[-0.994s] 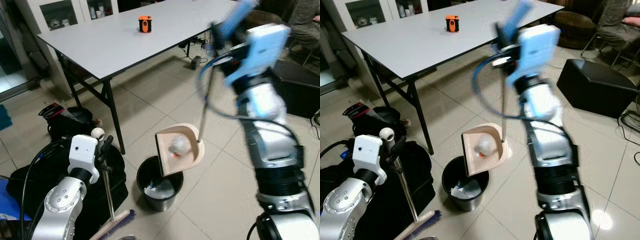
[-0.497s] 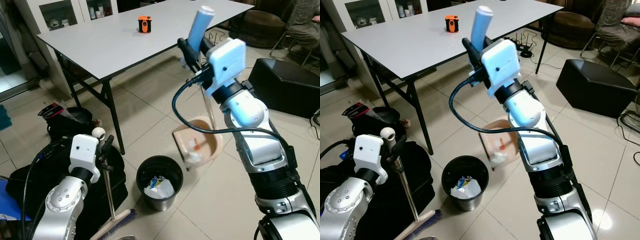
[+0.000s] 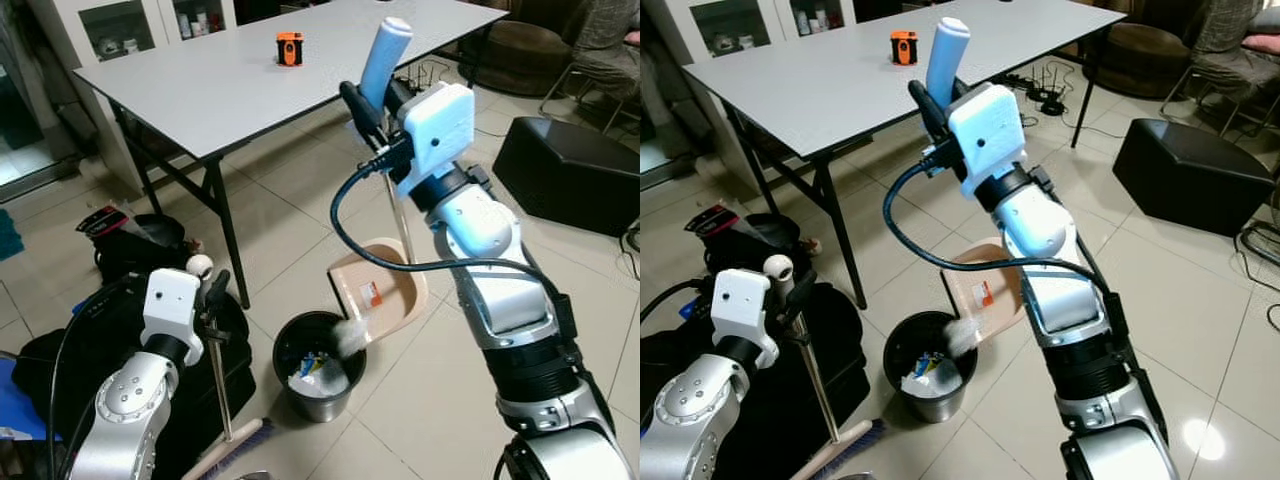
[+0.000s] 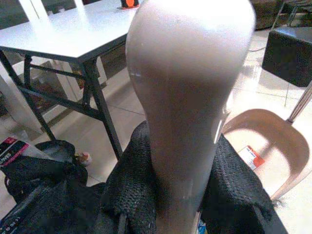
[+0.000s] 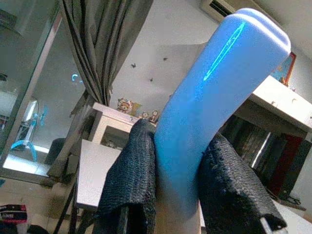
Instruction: Sweep floor
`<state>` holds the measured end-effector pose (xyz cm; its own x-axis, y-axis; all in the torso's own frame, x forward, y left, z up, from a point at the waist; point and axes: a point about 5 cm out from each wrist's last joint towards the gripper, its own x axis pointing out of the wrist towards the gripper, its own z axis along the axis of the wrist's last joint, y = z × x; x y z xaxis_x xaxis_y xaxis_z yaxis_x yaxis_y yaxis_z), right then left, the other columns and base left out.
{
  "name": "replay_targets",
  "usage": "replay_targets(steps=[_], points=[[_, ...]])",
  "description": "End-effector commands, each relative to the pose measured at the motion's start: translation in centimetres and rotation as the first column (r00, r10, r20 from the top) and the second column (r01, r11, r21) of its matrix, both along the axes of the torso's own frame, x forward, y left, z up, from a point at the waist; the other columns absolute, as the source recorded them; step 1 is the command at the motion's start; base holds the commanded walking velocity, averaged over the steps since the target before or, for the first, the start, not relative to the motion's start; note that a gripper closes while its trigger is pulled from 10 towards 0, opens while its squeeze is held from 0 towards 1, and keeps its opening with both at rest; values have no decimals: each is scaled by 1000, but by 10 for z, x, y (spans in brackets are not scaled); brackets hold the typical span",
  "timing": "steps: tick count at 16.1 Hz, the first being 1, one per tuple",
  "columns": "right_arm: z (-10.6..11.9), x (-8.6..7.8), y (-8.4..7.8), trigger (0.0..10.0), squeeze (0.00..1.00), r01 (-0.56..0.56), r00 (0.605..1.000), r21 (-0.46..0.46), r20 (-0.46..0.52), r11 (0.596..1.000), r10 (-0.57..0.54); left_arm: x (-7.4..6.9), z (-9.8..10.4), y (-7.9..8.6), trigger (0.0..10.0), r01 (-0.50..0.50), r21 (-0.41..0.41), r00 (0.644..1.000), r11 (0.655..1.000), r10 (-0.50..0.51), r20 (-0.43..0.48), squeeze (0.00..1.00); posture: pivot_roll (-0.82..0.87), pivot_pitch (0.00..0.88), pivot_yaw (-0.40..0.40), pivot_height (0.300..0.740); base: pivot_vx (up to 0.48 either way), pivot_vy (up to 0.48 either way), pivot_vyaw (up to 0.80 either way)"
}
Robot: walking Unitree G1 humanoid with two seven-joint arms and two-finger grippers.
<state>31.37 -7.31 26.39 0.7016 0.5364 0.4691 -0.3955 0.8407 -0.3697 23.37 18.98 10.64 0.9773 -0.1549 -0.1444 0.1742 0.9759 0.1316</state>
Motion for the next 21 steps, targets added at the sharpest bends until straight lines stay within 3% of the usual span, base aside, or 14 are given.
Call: replay_targets(steps=[1, 4, 7, 11, 12, 14, 17, 21], points=[[9, -3, 5, 10000, 0, -18, 999, 12, 46, 1000, 17, 4, 7, -1, 10000, 1, 11, 999, 1000, -2, 33, 0, 18, 0, 11, 740, 0, 0, 0], [4, -4, 12, 10000, 0, -20, 999, -20, 45, 1000, 21, 3, 7, -1, 10000, 1, 12, 999, 1000, -2, 33, 0, 23, 0, 11, 740, 0, 0, 0], [6, -2, 5, 10000, 0, 18, 998, -31, 57, 999, -16, 2, 6, -1, 10000, 6, 13, 1000, 1000, -7, 27, 0, 13, 0, 14, 740, 0, 0, 0], [18, -1, -58, 10000, 0, 267, 963, 81, 10, 960, -269, 12, 6, -14, 10000, 52, -18, 998, 998, -52, 38, 0, -25, 0, 21, 740, 0, 0, 0], [17, -2, -67, 10000, 0, 300, 954, 94, -12, 949, -301, 13, 6, -16, 10000, 57, -21, 998, 998, -56, 39, 0, -25, 0, 21, 740, 0, 0, 0], [-1, -6, -96, 10000, 0, 461, 887, 93, -83, 883, -454, 20, 6, -24, 10000, 91, -17, 995, 996, -90, 46, 0, -45, 0, 24, 740, 0, 0, 0], [-19, -12, -111, 10000, 0, 532, 844, 96, -146, 841, -517, 25, 10, -26, 10000, 101, -26, 993, 995, -100, 57, 0, -50, 0, 29, 740, 0, 0, 0], [-38, -19, -114, 10000, 0, 519, 841, 116, -245, 847, -482, 27, 8, -26, 10000, 96, -41, 994, 995, -94, 55, 0, -51, 0, 24, 740, 0, 0, 0]])
